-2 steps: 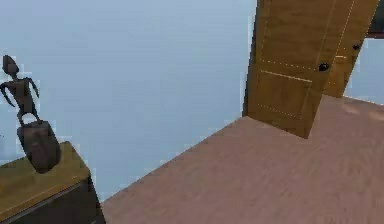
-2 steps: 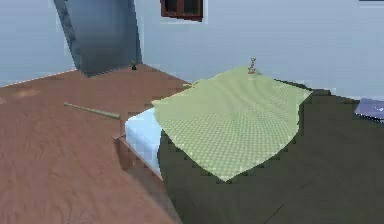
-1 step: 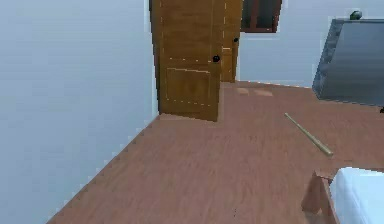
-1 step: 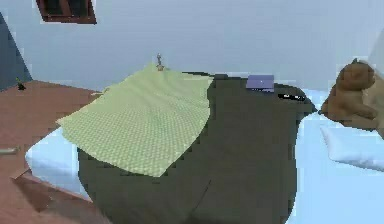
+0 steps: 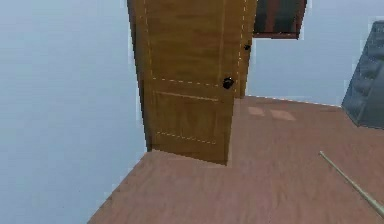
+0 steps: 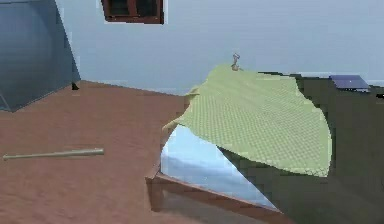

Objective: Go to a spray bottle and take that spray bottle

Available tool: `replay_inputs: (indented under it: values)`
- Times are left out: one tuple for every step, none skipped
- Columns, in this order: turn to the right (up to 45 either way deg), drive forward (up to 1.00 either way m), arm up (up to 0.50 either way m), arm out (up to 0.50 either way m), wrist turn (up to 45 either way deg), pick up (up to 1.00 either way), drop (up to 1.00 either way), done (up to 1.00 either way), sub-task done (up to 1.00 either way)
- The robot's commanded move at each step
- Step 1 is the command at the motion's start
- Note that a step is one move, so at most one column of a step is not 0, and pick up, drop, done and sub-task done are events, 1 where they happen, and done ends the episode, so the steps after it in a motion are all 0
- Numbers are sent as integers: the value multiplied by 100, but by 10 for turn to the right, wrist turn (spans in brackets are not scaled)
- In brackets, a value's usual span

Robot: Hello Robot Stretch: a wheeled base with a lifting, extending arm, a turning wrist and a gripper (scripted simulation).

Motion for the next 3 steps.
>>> replay_inputs:
  values:
    - [0, 50, 0, 0, 0, 0, 0, 0, 0]
    - [360, 0, 0, 0, 0, 0, 0, 0, 0]
    - [0, 95, 0, 0, 0, 0, 0, 0, 0]
